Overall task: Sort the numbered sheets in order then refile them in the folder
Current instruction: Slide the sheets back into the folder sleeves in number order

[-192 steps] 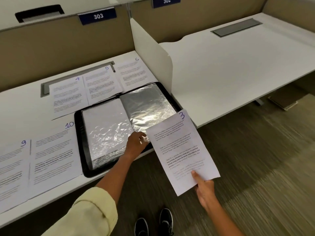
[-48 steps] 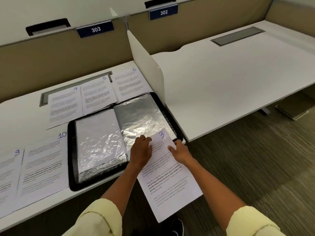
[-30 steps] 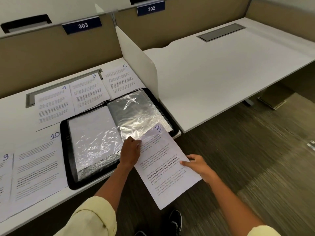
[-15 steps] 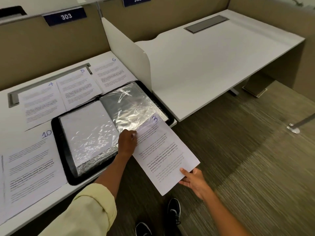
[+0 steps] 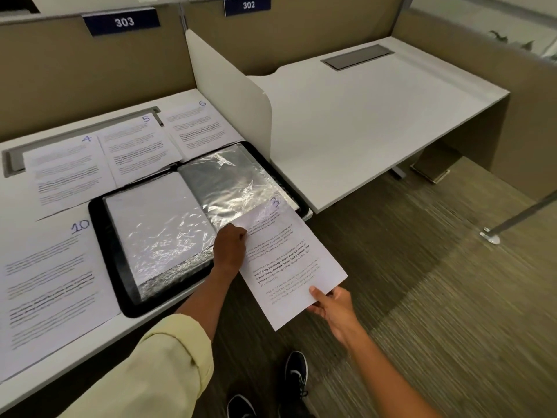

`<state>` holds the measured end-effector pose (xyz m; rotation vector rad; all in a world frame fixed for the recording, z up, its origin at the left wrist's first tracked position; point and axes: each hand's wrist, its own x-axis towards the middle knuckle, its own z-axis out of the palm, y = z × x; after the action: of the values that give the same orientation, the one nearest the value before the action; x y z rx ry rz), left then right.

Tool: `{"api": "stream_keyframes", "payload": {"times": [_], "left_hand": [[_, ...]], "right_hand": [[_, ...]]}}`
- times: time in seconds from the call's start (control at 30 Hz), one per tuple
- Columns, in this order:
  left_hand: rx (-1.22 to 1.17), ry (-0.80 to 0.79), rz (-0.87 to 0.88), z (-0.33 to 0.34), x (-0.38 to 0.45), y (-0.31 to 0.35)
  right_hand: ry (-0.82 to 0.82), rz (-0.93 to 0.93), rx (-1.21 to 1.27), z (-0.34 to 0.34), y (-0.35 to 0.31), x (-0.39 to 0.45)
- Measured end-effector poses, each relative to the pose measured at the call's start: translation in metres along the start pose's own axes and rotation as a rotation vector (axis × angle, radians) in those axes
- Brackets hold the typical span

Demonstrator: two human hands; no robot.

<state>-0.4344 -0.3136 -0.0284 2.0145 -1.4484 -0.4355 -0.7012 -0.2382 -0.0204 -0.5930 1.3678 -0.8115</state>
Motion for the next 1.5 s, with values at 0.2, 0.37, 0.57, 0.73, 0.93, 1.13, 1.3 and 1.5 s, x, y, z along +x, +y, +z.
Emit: {"api": "stream_keyframes", "payload": {"times": [0.2, 0.37, 0.57, 0.73, 0.93, 1.13, 1.3, 1.5], "left_hand": [[-0.021, -0.017, -0.023, -0.006, -0.002, -0.006], [-0.025, -0.005, -0.011, -0.011, -0.004, -0.015], [-0.076, -0.02, 0.014, -0.013, -0.005, -0.008], [-0.129, -0.007, -0.015, -0.012, 0.003, 0.003], [-0.117, -0.045, -0.062, -0.006, 0.009, 0.008], [-0.061, -0.013, -0.091, 0.003, 0.013, 0.004], [-0.066, -0.006, -0.094, 0.005, 0.012, 0.008], [-0.05, 0.021, -0.069, 0.005, 0.011, 0.003]], "right_hand": [[0.009, -0.057, -0.016, 0.041, -0.016, 0.007], [-0.022, -0.053, -0.016, 0.054, -0.012, 0.001], [-0.018, -0.054, -0.131, 0.049, 0.007, -0.003], [0.0, -0.089, -0.147, 0.059, -0.001, 0.009], [-0.003, -0.045, -0.151, 0.073, -0.021, 0.041], [-0.051, -0.01, -0.17, 0.08, -0.033, 0.064], [-0.082, -0.007, -0.188, 0.095, -0.044, 0.079], [-0.093, 0.017, -0.16, 0.116, -0.053, 0.092]]}}
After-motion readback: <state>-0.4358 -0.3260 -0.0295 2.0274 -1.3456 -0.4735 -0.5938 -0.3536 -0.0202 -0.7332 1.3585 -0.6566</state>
